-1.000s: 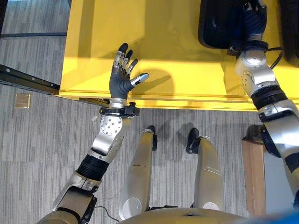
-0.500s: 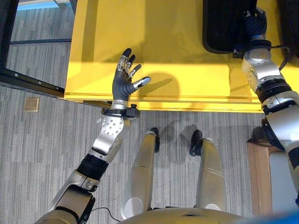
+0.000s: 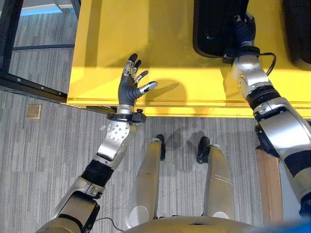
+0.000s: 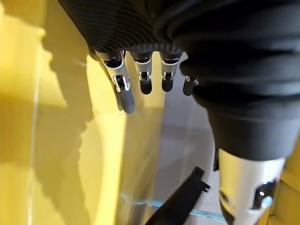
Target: Move parts from the plastic box to the shelf.
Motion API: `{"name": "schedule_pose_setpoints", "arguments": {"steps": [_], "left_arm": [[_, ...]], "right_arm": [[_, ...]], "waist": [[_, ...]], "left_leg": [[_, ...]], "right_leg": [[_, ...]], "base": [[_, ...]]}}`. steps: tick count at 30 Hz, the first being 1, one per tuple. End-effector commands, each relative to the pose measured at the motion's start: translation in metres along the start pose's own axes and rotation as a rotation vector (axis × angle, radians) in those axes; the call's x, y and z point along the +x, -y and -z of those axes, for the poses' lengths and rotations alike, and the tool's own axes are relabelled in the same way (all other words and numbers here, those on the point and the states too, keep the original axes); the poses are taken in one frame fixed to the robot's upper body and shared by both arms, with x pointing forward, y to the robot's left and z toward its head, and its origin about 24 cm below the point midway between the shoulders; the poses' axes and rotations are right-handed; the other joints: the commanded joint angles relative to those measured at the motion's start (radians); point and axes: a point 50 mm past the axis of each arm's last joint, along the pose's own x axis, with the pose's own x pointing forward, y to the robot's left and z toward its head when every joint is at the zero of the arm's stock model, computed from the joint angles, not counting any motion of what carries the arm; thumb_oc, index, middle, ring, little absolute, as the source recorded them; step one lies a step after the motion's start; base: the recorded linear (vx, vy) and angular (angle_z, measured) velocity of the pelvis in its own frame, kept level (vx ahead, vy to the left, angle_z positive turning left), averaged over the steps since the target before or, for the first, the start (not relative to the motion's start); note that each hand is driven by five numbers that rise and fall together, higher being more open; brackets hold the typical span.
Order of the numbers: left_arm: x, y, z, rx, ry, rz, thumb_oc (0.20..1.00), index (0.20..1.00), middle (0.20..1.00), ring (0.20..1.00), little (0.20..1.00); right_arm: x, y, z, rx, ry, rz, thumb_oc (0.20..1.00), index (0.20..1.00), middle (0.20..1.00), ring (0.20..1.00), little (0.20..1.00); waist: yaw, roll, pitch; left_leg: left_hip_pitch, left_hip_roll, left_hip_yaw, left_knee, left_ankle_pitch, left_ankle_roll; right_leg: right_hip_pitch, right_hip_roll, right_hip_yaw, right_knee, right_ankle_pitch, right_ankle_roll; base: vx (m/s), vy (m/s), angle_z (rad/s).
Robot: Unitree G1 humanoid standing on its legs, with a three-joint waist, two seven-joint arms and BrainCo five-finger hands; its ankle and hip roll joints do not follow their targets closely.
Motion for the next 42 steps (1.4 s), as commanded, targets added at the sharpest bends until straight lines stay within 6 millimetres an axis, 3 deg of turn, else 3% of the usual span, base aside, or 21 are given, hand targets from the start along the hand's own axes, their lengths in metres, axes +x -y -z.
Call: {"name": "schedule_pose_setpoints", "arguments": {"steps": [1, 15, 28, 34, 42], "left_arm": [[-0.015, 0.006, 0.027, -0.043, -0.137, -0.023, 1.000, 1.000, 1.000, 1.000, 1.000], [-0.010, 0.008, 0.025, -0.039, -0.120, -0.034, 1.000, 1.000, 1.000, 1.000, 1.000], [-0.014, 0.001, 0.027, -0.028, -0.124, -0.059, 1.000, 1.000, 1.000, 1.000, 1.000], [-0.018, -0.007, 0.028, -0.022, -0.128, -0.090, 1.000, 1.000, 1.000, 1.000, 1.000], [-0.020, -0.010, 0.028, -0.022, -0.130, -0.100, 1.000, 1.000, 1.000, 1.000, 1.000]], "right_arm": [[-0.007, -0.009, 0.019, 0.043, -0.083, -0.020, 0.200, 0.200, 0.200, 0.200, 0.200], [-0.019, -0.014, 0.046, 0.036, -0.165, -0.019, 0.200, 0.200, 0.200, 0.200, 0.200], [-0.020, 0.021, 0.060, -0.042, -0.169, 0.036, 0.200, 0.200, 0.200, 0.200, 0.200], [-0.028, 0.047, 0.068, -0.040, -0.138, 0.057, 0.200, 0.200, 0.200, 0.200, 0.200], [-0.036, 0.050, 0.073, -0.005, -0.130, 0.054, 0.200, 0.200, 0.200, 0.200, 0.200]], "waist": [[0.027, 0.009, 0.053], [0.040, 0.015, 0.080], [0.023, 0.008, 0.088], [-0.001, 0.000, 0.091], [-0.013, -0.002, 0.091]], "left_leg": [[-0.015, 0.003, -0.059, -0.082, 0.025, -0.009], [-0.006, -0.008, -0.056, -0.087, 0.030, -0.002], [-0.004, -0.001, -0.054, -0.088, 0.030, -0.004], [-0.003, 0.004, -0.053, -0.090, 0.031, -0.006], [-0.006, 0.008, -0.053, -0.091, 0.032, -0.007]], "right_leg": [[0.057, 0.033, -0.008, 0.038, -0.111, -0.051], [0.070, 0.026, -0.009, 0.031, -0.107, -0.048], [0.071, 0.028, -0.004, 0.029, -0.104, -0.049], [0.068, 0.032, -0.002, 0.026, -0.101, -0.049], [0.066, 0.033, -0.001, 0.025, -0.100, -0.048]], "base": [[0.00, 0.000, 0.00], [0.00, 0.000, 0.00], [0.00, 0.000, 0.00], [0.00, 0.000, 0.00], [0.00, -0.001, -0.01]]}}
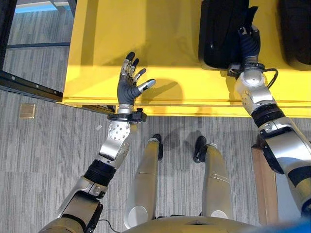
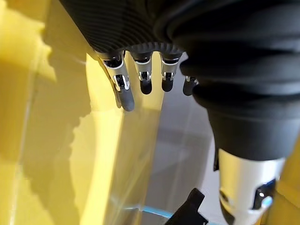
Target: Move parts from the plastic box to the shelf.
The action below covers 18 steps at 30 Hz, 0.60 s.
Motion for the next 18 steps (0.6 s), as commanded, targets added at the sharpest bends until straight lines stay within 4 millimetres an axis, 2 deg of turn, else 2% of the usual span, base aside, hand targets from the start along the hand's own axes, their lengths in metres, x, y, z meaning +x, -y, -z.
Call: {"name": "schedule_pose_setpoints", "arguments": {"steps": [1, 14, 15, 17, 18], "left_arm": [[-0.024, -0.011, 0.032, 0.017, -0.174, -0.057, 1.000, 1.000, 1.000, 1.000, 1.000], [-0.024, -0.013, 0.030, 0.017, -0.170, -0.068, 1.000, 1.000, 1.000, 1.000, 1.000], [-0.024, -0.014, 0.030, 0.018, -0.170, -0.071, 1.000, 1.000, 1.000, 1.000, 1.000], [-0.025, -0.014, 0.030, 0.017, -0.170, -0.071, 1.000, 1.000, 1.000, 1.000, 1.000], [-0.025, -0.014, 0.030, 0.017, -0.169, -0.072, 1.000, 1.000, 1.000, 1.000, 1.000]], "right_arm": [[-0.020, 0.019, 0.051, -0.011, -0.205, 0.078, 0.200, 0.200, 0.200, 0.200, 0.200], [-0.020, 0.006, 0.047, 0.009, -0.193, 0.058, 0.200, 0.200, 0.200, 0.200, 0.200], [-0.019, 0.006, 0.046, -0.002, -0.186, 0.047, 0.288, 0.288, 0.288, 0.288, 0.288], [-0.019, 0.008, 0.045, 0.012, -0.185, 0.058, 1.000, 1.000, 1.000, 1.000, 1.000], [-0.018, 0.009, 0.045, 0.016, -0.182, 0.063, 1.000, 1.000, 1.000, 1.000, 1.000]], "waist": [[0.007, 0.030, 0.072], [0.007, 0.029, 0.071], [0.008, 0.030, 0.071], [0.009, 0.028, 0.071], [0.009, 0.027, 0.070]], "left_leg": [[-0.009, 0.004, -0.049, -0.083, 0.025, -0.003], [-0.014, 0.004, -0.047, -0.081, 0.024, -0.002], [-0.014, 0.005, -0.048, -0.082, 0.025, -0.002], [-0.012, 0.006, -0.049, -0.085, 0.025, -0.002], [-0.012, 0.006, -0.049, -0.086, 0.026, -0.002]], "right_leg": [[0.065, 0.028, 0.000, 0.024, -0.099, -0.042], [0.063, 0.031, 0.000, 0.024, -0.097, -0.042], [0.063, 0.030, 0.000, 0.024, -0.097, -0.042], [0.065, 0.030, -0.001, 0.021, -0.097, -0.041], [0.065, 0.030, -0.001, 0.020, -0.097, -0.041]], "base": [[0.00, -0.006, -0.04], [0.00, 0.000, 0.00], [0.00, 0.000, 0.00], [0.00, 0.000, 0.00], [0.00, 0.000, 0.00]]}}
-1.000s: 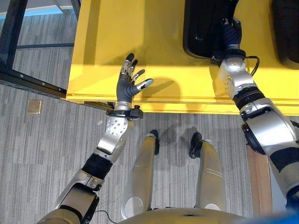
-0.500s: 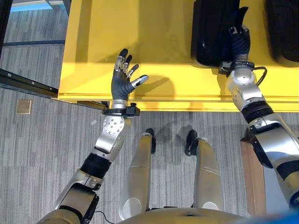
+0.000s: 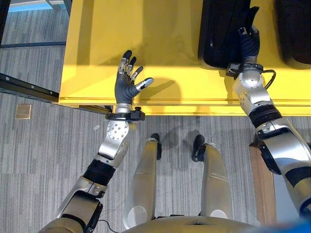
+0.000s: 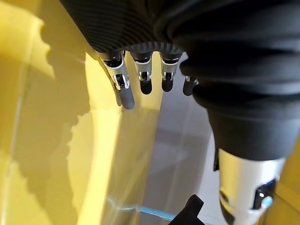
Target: Move parts from the plastic box to the shelf.
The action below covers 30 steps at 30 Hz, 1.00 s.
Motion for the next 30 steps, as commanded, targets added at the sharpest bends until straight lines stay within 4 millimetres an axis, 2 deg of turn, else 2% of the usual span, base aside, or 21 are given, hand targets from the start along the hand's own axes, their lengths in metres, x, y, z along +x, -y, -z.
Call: {"name": "schedule_pose_setpoints", "arguments": {"steps": [1, 12, 14, 17, 18, 23, 26, 30], "left_arm": [[-0.026, -0.013, 0.032, 0.021, -0.181, -0.068, 1.000, 1.000, 1.000, 1.000, 1.000], [-0.025, -0.017, 0.031, 0.031, -0.173, -0.095, 1.000, 1.000, 1.000, 1.000, 1.000], [-0.025, -0.019, 0.031, 0.035, -0.173, -0.117, 1.000, 1.000, 1.000, 1.000, 1.000], [-0.024, -0.020, 0.030, 0.035, -0.164, -0.133, 1.000, 1.000, 1.000, 1.000, 1.000], [-0.024, -0.022, 0.029, 0.039, -0.159, -0.148, 1.000, 1.000, 1.000, 1.000, 1.000], [-0.026, -0.025, 0.028, 0.052, -0.161, -0.162, 1.000, 1.000, 1.000, 1.000, 1.000], [-0.025, -0.026, 0.026, 0.055, -0.150, -0.166, 1.000, 1.000, 1.000, 1.000, 1.000], [-0.025, -0.028, 0.023, 0.064, -0.134, -0.174, 1.000, 1.000, 1.000, 1.000, 1.000]], "right_arm": [[-0.017, 0.015, 0.043, -0.030, -0.170, 0.046, 1.000, 1.000, 1.000, 1.000, 1.000], [-0.023, 0.016, 0.026, -0.019, -0.052, 0.012, 1.000, 1.000, 1.000, 1.000, 1.000], [-0.032, 0.016, 0.015, 0.053, 0.021, 0.002, 1.000, 1.000, 1.000, 1.000, 1.000], [-0.044, 0.018, 0.009, 0.141, 0.075, -0.004, 1.000, 1.000, 1.000, 1.000, 1.000], [-0.055, 0.022, 0.003, 0.196, 0.118, -0.012, 1.000, 1.000, 1.000, 1.000, 1.000], [-0.073, 0.032, -0.006, 0.231, 0.190, -0.003, 1.000, 1.000, 1.000, 1.000, 1.000], [-0.077, 0.036, -0.012, 0.232, 0.229, 0.005, 1.000, 1.000, 1.000, 1.000, 1.000], [-0.085, 0.044, -0.038, 0.237, 0.370, 0.038, 1.000, 1.000, 1.000, 1.000, 1.000]], "waist": [[0.008, 0.030, 0.069], [-0.004, 0.023, 0.065], [-0.014, 0.020, 0.065], [-0.024, 0.017, 0.063], [-0.030, 0.015, 0.061], [-0.043, 0.011, 0.052], [-0.048, 0.010, 0.047], [-0.058, 0.007, 0.037]], "left_leg": [[-0.011, -0.002, -0.049, -0.082, 0.025, -0.002], [-0.010, -0.002, -0.049, -0.082, 0.022, 0.001], [-0.008, -0.001, -0.049, -0.081, 0.019, 0.002], [-0.004, 0.000, -0.048, -0.081, 0.016, 0.003], [0.002, 0.002, -0.048, -0.085, 0.015, 0.003], [0.013, 0.005, -0.050, -0.092, 0.013, 0.002], [0.016, 0.006, -0.051, -0.093, 0.011, 0.003], [0.025, 0.010, -0.050, -0.097, 0.008, 0.002]], "right_leg": [[0.065, 0.022, -0.001, 0.028, -0.096, -0.041], [0.067, 0.023, 0.002, 0.027, -0.095, -0.039], [0.068, 0.023, 0.005, 0.028, -0.097, -0.038], [0.071, 0.024, 0.006, 0.028, -0.099, -0.037], [0.078, 0.025, 0.006, 0.023, -0.101, -0.036], [0.086, 0.025, 0.005, 0.018, -0.104, -0.034], [0.089, 0.026, 0.007, 0.018, -0.104, -0.033], [0.098, 0.029, 0.008, 0.012, -0.102, -0.030]], "base": [[0.00, 0.000, 0.00], [0.00, 0.000, 0.00], [0.00, 0.000, 0.00], [0.00, 0.000, 0.00], [0.00, 0.000, 0.00], [0.00, 0.000, 0.00], [0.00, 0.000, 0.00], [0.00, 0.000, 0.00]]}}
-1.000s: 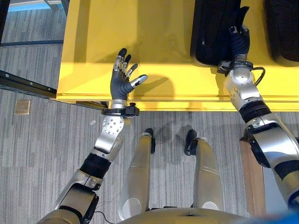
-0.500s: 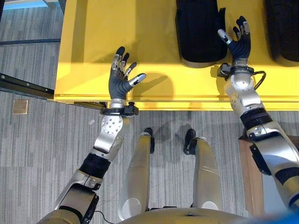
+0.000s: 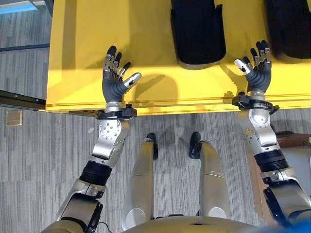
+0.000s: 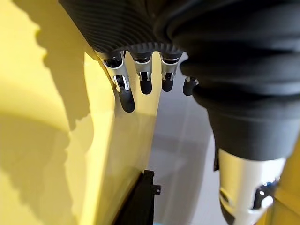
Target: Move parts from the plastic box to the shelf.
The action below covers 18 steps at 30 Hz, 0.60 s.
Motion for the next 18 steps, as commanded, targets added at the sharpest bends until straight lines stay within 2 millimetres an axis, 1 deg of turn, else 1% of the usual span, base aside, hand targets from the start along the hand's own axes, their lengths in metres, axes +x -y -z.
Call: {"name": "schedule_pose_setpoints", "arguments": {"steps": [1, 2, 3, 6, 8, 9, 10, 11, 14, 15, 16, 17, 18], "left_arm": [[-0.028, -0.010, 0.034, 0.056, -0.195, -0.058, 1.000, 1.000, 1.000, 1.000, 1.000], [-0.029, -0.011, 0.034, 0.058, -0.196, -0.057, 1.000, 1.000, 1.000, 1.000, 1.000], [-0.030, -0.011, 0.035, 0.058, -0.201, -0.056, 1.000, 1.000, 1.000, 1.000, 1.000], [-0.034, -0.012, 0.036, 0.059, -0.207, -0.052, 1.000, 1.000, 1.000, 1.000, 1.000], [-0.035, -0.012, 0.036, 0.058, -0.210, -0.046, 1.000, 1.000, 1.000, 1.000, 1.000], [-0.038, -0.014, 0.036, 0.059, -0.213, -0.039, 1.000, 1.000, 1.000, 1.000, 1.000], [-0.040, -0.017, 0.037, 0.064, -0.222, -0.036, 1.000, 1.000, 1.000, 1.000, 1.000], [-0.041, -0.018, 0.037, 0.066, -0.223, -0.034, 1.000, 1.000, 1.000, 1.000, 1.000], [-0.047, -0.022, 0.042, 0.069, -0.249, -0.031, 1.000, 1.000, 1.000, 1.000, 1.000], [-0.047, -0.022, 0.042, 0.070, -0.249, -0.031, 1.000, 1.000, 1.000, 1.000, 1.000], [-0.050, -0.022, 0.045, 0.072, -0.262, -0.029, 1.000, 1.000, 1.000, 1.000, 1.000], [-0.053, -0.024, 0.047, 0.069, -0.277, -0.025, 1.000, 1.000, 1.000, 1.000, 1.000], [-0.053, -0.024, 0.048, 0.069, -0.278, -0.026, 1.000, 1.000, 1.000, 1.000, 1.000]], "right_arm": [[0.006, -0.001, -0.050, 0.023, 0.270, -0.002, 1.000, 1.000, 1.000, 1.000, 1.000], [0.000, -0.004, -0.062, 0.044, 0.329, -0.020, 1.000, 1.000, 1.000, 1.000, 1.000], [-0.002, -0.005, -0.067, 0.060, 0.352, -0.027, 1.000, 1.000, 1.000, 1.000, 1.000], [-0.012, -0.010, -0.078, 0.093, 0.402, -0.071, 1.000, 1.000, 1.000, 1.000, 1.000], [-0.015, -0.010, -0.079, 0.098, 0.404, -0.082, 1.000, 1.000, 1.000, 1.000, 1.000], [-0.022, -0.013, -0.083, 0.111, 0.417, -0.132, 1.000, 1.000, 1.000, 1.000, 1.000], [-0.030, -0.014, -0.085, 0.112, 0.421, -0.168, 1.000, 1.000, 1.000, 1.000, 1.000], [-0.033, -0.015, -0.087, 0.110, 0.424, -0.190, 1.000, 1.000, 1.000, 1.000, 1.000], [-0.045, -0.020, -0.079, 0.129, 0.375, -0.243, 1.000, 1.000, 1.000, 1.000, 1.000], [-0.045, -0.020, -0.078, 0.129, 0.374, -0.243, 1.000, 1.000, 1.000, 1.000, 1.000], [-0.050, -0.025, -0.073, 0.148, 0.338, -0.279, 1.000, 1.000, 1.000, 1.000, 1.000], [-0.058, -0.031, -0.064, 0.133, 0.281, -0.341, 1.000, 1.000, 1.000, 1.000, 1.000], [-0.058, -0.031, -0.064, 0.133, 0.281, -0.341, 1.000, 1.000, 1.000, 1.000, 1.000]], "waist": [[-0.004, 0.014, 0.026], [-0.009, 0.013, 0.021], [-0.012, 0.012, 0.019], [-0.018, 0.011, 0.011], [-0.020, 0.011, 0.008], [-0.026, 0.011, 0.002], [-0.030, 0.011, -0.004], [-0.033, 0.011, -0.003], [-0.043, 0.014, -0.014], [-0.044, 0.014, -0.012], [-0.046, 0.015, -0.015], [-0.053, 0.018, -0.030], [-0.053, 0.018, -0.026]], "left_leg": [[0.024, 0.004, -0.051, -0.087, 0.013, 0.003], [0.034, 0.004, -0.050, -0.093, 0.012, 0.003], [0.037, 0.005, -0.051, -0.095, 0.012, 0.002], [0.065, 0.008, -0.049, -0.116, 0.015, -0.001], [0.079, 0.010, -0.048, -0.128, 0.019, -0.002], [0.105, 0.014, -0.047, -0.157, 0.027, -0.006], [0.143, 0.018, -0.046, -0.200, 0.047, -0.010], [0.150, 0.020, -0.041, -0.222, 0.080, -0.010], [0.234, 0.027, -0.040, -0.312, 0.122, -0.022], [0.239, 0.028, -0.041, -0.317, 0.124, -0.022], [0.275, 0.033, -0.039, -0.358, 0.140, -0.026], [0.338, 0.043, -0.032, -0.437, 0.167, -0.031], [0.346, 0.044, -0.032, -0.443, 0.170, -0.031]], "right_leg": [[0.103, 0.019, 0.005, 0.016, -0.101, -0.027], [0.113, 0.021, 0.005, 0.009, -0.100, -0.025], [0.117, 0.022, 0.006, 0.006, -0.099, -0.024], [0.143, 0.024, 0.007, -0.017, -0.093, -0.021], [0.157, 0.025, 0.006, -0.031, -0.086, -0.020], [0.183, 0.029, 0.003, -0.062, -0.073, -0.016], [0.219, 0.034, -0.001, -0.105, -0.053, -0.014], [0.229, 0.034, -0.007, -0.133, -0.022, -0.017], [0.311, 0.046, -0.016, -0.227, 0.013, -0.010], [0.317, 0.046, -0.016, -0.232, 0.015, -0.011], [0.347, 0.050, -0.019, -0.266, 0.030, -0.007], [0.405, 0.059, -0.023, -0.340, 0.054, -0.001], [0.413, 0.059, -0.024, -0.346, 0.057, -0.001]], "base": [[0.03, 0.003, -0.04], [0.02, 0.005, -0.04], [0.02, 0.007, -0.05], [0.00, 0.000, 0.00], [0.00, -0.002, -0.02], [0.01, -0.011, -0.08], [-0.07, -0.002, -0.10], [-0.07, -0.013, -0.14], [-0.01, -0.024, -0.10], [0.00, 0.000, 0.00], [0.04, -0.017, -0.07], [0.04, -0.018, -0.12], [0.06, -0.027, -0.13]]}}
